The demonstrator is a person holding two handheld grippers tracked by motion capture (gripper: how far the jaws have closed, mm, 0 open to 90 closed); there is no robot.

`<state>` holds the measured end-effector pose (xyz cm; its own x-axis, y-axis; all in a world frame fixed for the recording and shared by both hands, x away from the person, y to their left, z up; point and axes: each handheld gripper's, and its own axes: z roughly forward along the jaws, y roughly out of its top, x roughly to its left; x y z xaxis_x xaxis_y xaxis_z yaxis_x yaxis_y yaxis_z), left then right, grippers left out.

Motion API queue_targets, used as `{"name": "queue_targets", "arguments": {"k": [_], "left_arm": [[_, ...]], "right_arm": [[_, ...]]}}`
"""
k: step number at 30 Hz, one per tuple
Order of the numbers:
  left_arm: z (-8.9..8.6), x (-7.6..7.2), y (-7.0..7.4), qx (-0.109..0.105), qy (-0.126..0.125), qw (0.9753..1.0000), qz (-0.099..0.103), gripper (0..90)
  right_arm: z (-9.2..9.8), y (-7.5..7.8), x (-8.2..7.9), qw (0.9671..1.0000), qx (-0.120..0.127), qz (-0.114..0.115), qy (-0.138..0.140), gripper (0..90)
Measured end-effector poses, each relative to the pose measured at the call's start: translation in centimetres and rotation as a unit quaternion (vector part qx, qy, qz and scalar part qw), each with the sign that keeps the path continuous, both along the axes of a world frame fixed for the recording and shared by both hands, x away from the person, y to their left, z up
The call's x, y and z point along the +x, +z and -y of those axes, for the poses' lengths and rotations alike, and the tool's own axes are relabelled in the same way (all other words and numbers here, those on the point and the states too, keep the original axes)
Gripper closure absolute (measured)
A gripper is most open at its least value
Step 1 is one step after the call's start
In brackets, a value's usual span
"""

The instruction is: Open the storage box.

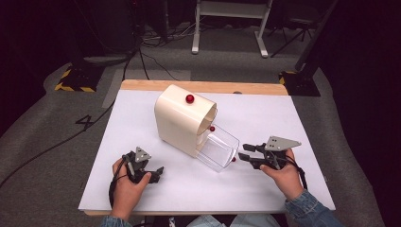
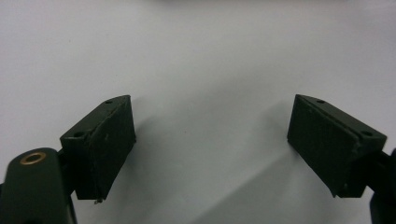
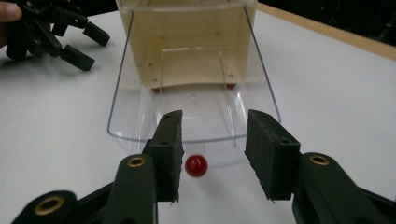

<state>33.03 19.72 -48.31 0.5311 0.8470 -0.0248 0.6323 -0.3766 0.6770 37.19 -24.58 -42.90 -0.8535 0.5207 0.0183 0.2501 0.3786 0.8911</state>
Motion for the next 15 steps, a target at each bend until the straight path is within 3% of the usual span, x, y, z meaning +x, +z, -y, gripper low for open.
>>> {"name": "queue_targets", "arguments": {"k": [4,9,15], "left_arm": [[0.0,0.0,0.0,0.001,0.000,1.0000,0.000,15.0],[0.1,-0.1,-0.1,-0.002,0.002,1.0000,0.006,15.2],[0.0,-0.2,-0.1,0.000,0.000,1.0000,0.006,15.2]], "right_arm": [[-1.1,2.1,0.6,0.9998,0.009,0.015,0.007,56.4],[-2.6,3.5,1.2,0.9994,0.009,0.031,0.014,54.7],[-4.1,4.0,2.1,0.9990,0.012,0.036,0.025,55.6]]}}
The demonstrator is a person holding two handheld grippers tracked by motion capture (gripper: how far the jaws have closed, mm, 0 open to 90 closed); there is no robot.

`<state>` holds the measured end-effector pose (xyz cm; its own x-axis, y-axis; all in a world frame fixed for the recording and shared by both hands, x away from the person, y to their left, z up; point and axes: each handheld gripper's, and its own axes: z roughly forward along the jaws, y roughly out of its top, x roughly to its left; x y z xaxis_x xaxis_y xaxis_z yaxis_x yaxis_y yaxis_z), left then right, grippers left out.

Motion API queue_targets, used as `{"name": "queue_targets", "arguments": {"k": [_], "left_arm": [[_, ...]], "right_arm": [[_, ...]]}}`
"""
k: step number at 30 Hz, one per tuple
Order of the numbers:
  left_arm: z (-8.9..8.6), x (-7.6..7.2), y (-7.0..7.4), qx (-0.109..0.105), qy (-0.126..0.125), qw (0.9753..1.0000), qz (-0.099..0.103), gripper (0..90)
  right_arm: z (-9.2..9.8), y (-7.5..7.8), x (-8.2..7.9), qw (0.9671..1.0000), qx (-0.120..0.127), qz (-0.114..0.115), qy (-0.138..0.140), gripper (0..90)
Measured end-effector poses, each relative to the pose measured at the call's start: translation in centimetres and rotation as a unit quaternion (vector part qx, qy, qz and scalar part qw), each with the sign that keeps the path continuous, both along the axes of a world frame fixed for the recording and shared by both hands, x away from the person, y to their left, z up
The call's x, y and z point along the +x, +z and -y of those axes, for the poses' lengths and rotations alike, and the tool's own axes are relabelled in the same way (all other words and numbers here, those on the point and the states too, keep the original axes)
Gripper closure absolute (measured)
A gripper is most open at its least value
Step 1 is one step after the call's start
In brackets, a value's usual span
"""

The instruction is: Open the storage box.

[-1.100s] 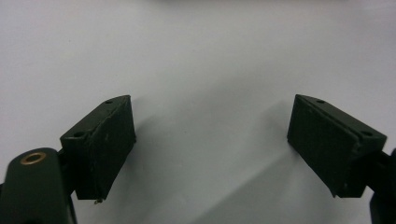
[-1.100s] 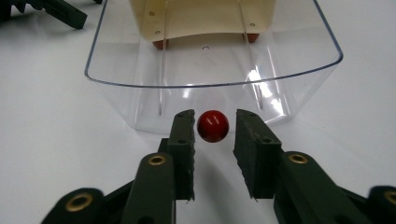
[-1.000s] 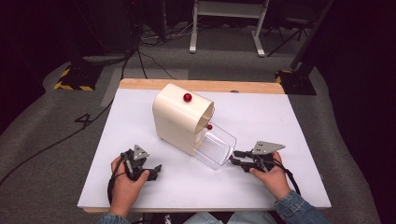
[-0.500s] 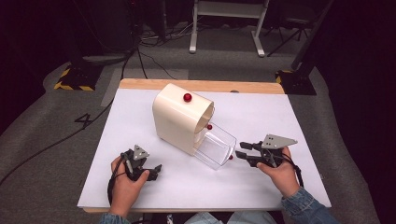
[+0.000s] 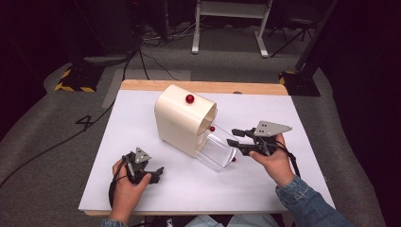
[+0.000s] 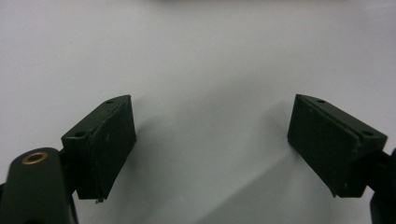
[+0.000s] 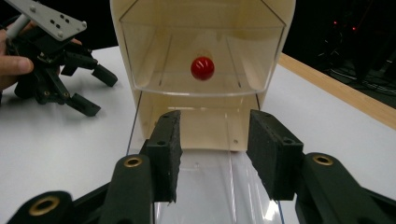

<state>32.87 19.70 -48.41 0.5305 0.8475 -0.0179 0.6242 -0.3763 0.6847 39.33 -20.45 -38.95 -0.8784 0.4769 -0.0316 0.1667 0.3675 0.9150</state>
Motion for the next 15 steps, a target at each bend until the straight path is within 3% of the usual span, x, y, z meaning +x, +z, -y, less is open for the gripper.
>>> {"name": "queue_targets", "arguments": {"k": [15], "left_arm": [[0.0,-0.1,-0.1,0.001,0.001,1.0000,0.006,15.4]], "right_arm": [[-3.4,-0.8,2.5,0.9993,0.032,-0.011,0.015,61.7]]}}
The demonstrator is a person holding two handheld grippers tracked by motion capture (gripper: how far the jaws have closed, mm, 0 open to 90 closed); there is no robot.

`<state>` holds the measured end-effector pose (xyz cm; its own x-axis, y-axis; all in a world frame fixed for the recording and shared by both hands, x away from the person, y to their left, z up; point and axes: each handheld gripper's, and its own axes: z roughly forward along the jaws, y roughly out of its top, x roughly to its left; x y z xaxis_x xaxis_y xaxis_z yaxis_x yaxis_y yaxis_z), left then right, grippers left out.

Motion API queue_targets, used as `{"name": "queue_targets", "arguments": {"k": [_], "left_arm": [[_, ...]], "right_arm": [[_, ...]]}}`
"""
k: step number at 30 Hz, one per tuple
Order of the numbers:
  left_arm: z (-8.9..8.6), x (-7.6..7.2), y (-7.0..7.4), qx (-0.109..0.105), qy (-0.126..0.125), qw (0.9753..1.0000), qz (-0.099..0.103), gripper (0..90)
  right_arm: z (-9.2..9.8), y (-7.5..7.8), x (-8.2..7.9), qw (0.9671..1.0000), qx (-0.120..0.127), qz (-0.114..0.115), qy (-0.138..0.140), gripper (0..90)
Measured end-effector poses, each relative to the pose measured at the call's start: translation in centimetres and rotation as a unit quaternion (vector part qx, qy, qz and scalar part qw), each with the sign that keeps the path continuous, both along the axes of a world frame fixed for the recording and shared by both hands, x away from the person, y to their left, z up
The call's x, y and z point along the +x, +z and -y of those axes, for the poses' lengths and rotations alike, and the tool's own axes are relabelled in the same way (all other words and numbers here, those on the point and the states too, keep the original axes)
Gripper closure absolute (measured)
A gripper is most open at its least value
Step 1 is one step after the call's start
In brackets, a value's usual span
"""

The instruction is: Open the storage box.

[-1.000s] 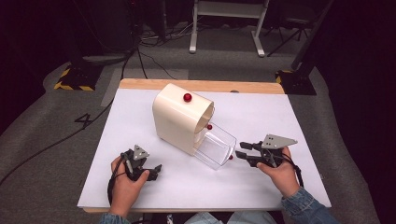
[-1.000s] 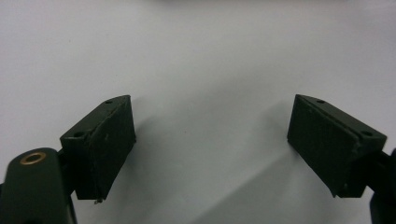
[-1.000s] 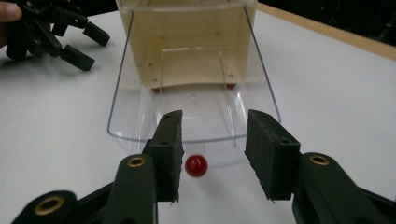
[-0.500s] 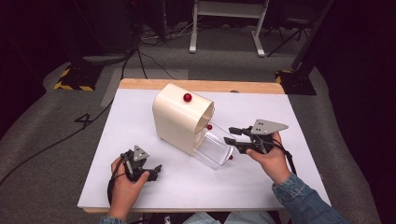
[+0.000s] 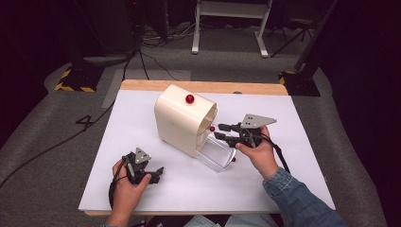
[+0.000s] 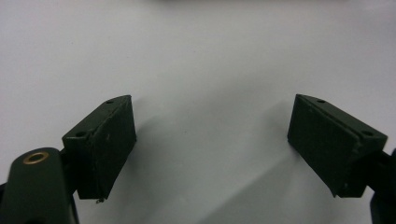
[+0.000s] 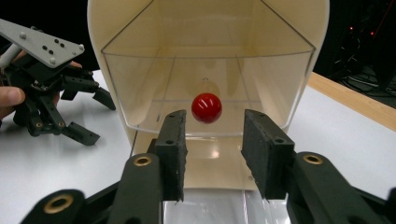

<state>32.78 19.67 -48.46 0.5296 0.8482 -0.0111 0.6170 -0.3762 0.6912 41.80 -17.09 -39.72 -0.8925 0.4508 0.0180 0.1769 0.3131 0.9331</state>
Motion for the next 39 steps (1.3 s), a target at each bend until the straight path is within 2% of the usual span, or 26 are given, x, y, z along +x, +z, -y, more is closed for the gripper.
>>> {"name": "queue_targets", "arguments": {"k": [7,11,14,19,39], "left_arm": [[0.0,-0.1,0.0,0.002,0.001,1.0000,0.003,15.5],[0.0,0.0,0.0,0.001,0.001,1.0000,0.003,15.5],[0.0,0.0,0.0,0.001,0.000,1.0000,0.000,15.5],[0.0,0.0,0.0,0.000,0.000,1.0000,0.000,15.5],[0.0,0.1,0.0,-0.003,-0.001,1.0000,-0.007,15.1]], "right_arm": [[-1.0,-0.2,0.2,0.9999,0.007,0.007,0.005,66.3],[-1.3,-0.4,0.2,0.9999,0.005,0.015,0.002,73.7],[-1.2,-0.4,0.3,0.9999,0.006,0.015,0.003,74.4],[-1.2,-0.3,0.0,0.9996,0.003,0.028,0.004,74.4],[2.4,0.5,-2.3,0.9996,0.000,0.027,0.004,74.4]]}}
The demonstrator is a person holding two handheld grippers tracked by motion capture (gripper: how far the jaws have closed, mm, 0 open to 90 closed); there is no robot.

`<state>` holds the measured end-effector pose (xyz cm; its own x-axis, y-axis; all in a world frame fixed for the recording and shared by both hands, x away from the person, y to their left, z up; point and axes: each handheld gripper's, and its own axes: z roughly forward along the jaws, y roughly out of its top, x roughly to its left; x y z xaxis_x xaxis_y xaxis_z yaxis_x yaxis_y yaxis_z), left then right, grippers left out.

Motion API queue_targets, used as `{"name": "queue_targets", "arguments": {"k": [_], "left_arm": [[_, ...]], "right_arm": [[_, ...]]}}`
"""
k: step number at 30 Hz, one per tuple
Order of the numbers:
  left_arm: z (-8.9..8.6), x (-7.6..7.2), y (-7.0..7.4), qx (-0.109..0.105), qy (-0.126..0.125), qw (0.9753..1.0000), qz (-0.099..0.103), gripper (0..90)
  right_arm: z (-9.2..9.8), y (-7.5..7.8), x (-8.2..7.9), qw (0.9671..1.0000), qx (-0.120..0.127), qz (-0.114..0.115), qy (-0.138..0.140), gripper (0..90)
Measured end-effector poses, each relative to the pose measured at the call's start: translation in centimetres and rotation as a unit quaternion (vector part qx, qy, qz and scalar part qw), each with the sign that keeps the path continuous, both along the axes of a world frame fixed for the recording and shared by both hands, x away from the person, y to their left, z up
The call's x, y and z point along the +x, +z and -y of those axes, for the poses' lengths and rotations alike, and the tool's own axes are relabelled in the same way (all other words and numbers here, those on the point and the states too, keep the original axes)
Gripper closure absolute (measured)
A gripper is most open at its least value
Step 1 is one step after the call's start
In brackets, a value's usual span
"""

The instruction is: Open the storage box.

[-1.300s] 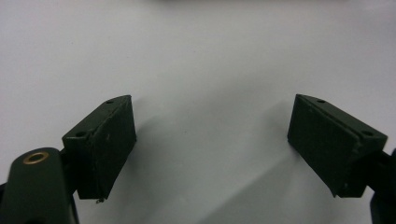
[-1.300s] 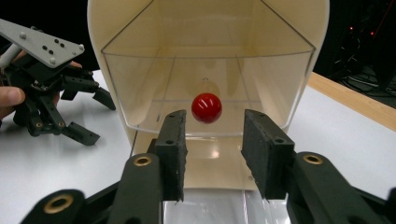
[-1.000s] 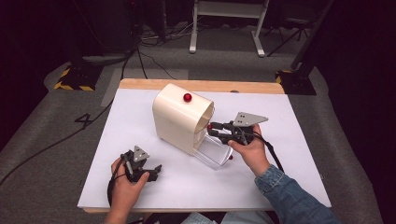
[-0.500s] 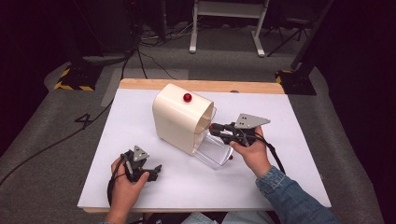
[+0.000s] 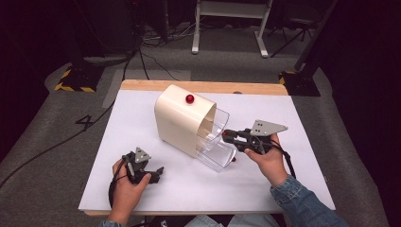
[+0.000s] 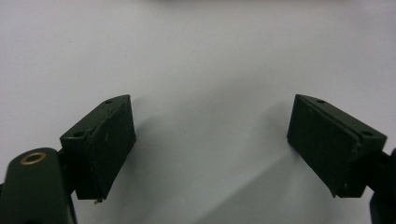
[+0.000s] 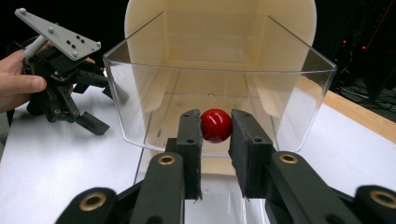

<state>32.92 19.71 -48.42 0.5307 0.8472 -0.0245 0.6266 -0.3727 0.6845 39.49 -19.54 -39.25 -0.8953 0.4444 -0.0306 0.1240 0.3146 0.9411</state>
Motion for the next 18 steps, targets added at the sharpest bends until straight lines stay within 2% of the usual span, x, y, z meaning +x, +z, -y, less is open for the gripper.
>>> {"name": "queue_targets", "arguments": {"k": [18], "left_arm": [[0.0,0.0,0.0,0.001,0.000,1.0000,0.001,15.1]], "right_arm": [[2.6,-0.4,-1.4,0.9999,0.002,-0.009,-0.005,74.4]]}}
